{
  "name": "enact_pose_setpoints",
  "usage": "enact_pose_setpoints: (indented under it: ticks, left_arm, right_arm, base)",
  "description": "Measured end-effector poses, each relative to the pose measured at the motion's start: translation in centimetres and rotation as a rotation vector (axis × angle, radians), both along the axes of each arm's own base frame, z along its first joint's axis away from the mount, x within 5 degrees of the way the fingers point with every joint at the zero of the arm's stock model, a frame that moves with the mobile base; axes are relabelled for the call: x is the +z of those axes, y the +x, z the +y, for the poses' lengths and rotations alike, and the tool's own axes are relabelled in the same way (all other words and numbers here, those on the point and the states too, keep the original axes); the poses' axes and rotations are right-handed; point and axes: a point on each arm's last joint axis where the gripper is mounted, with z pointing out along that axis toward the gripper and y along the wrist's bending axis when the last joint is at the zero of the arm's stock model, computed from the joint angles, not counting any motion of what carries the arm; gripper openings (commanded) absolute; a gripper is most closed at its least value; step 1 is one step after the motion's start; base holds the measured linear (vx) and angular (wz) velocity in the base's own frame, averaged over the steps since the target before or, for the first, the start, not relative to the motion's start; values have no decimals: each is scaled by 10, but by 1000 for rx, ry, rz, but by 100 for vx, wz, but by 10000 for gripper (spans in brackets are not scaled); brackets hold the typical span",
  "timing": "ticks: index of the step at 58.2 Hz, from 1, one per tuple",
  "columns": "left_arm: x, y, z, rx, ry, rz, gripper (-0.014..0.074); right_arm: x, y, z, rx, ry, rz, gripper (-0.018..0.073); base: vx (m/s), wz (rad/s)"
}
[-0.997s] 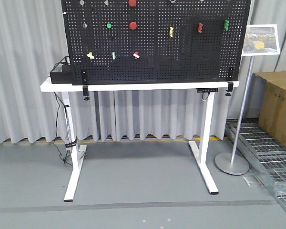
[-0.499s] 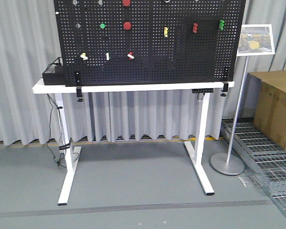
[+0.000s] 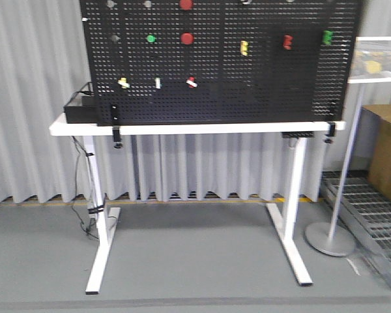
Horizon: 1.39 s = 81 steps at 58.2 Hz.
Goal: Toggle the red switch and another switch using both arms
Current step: 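Drive the base forward up to the black pegboard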
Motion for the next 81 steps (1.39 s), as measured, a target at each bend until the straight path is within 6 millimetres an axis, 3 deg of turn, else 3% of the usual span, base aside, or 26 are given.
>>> enact_pose_setpoints:
  ticks: [81]
  left_arm:
    - [0,0,0,0,0,1,3]
  right_arm:
    - [0,0,0,0,0,1,-6]
  base:
    - [42,1]
